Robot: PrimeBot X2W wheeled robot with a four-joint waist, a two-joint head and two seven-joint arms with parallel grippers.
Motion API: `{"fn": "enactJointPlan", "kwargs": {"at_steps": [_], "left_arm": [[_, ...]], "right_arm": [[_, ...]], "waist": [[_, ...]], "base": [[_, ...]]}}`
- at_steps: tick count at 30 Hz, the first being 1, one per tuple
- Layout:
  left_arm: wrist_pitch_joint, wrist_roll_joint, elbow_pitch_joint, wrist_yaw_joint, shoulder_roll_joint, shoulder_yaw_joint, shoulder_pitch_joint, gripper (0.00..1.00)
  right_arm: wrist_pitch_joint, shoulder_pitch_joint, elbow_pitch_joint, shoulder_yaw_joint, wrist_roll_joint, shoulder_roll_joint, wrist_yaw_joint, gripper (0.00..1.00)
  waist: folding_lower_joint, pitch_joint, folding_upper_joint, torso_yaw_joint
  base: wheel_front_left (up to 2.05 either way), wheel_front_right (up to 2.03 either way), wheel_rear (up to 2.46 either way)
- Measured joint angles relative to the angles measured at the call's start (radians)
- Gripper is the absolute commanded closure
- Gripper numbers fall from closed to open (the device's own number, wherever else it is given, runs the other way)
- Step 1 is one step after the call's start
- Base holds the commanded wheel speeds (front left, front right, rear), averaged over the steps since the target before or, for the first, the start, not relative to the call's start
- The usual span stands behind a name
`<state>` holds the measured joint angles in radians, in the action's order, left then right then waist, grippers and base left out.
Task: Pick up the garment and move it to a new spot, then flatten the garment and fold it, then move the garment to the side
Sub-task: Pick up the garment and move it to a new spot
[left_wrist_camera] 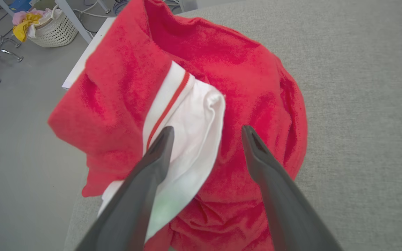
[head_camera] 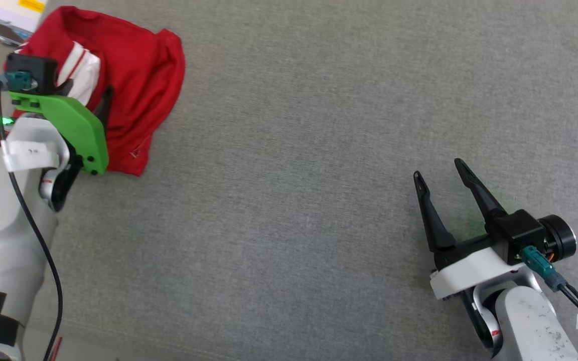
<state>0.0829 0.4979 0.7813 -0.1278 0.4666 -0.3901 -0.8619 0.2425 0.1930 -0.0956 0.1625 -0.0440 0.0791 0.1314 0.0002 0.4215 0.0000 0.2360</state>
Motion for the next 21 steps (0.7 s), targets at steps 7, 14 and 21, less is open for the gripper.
{"fn": "enactJointPlan", "kwargs": {"at_steps": [7, 14, 21], "left_arm": [[0.024, 0.05, 0.129, 0.0, 0.035, -0.03, -0.063, 0.2], [-0.063, 0.101, 0.179, 0.0, 0.035, -0.078, -0.067, 1.0], [-0.193, 0.102, 0.151, 0.0, 0.057, -0.102, -0.068, 1.0]], "right_arm": [[0.006, 0.003, -0.01, 0.009, 0.0, 0.001, 0.0, 0.0], [0.008, 0.002, -0.038, 0.004, 0.0, 0.0, 0.0, 0.0], [0.009, -0.005, -0.066, -0.005, -0.005, -0.006, 0.0, 0.0]], "waist": [[0.0, 0.045, 0.0, -0.043], [-0.0001, 0.02, 0.0, -0.05], [-0.0002, -0.05, 0.0, -0.039]], "base": [[0.0, 0.0, 0.0], [0.0, 0.0, 0.0], [0.0, 0.0, 0.0]]}}
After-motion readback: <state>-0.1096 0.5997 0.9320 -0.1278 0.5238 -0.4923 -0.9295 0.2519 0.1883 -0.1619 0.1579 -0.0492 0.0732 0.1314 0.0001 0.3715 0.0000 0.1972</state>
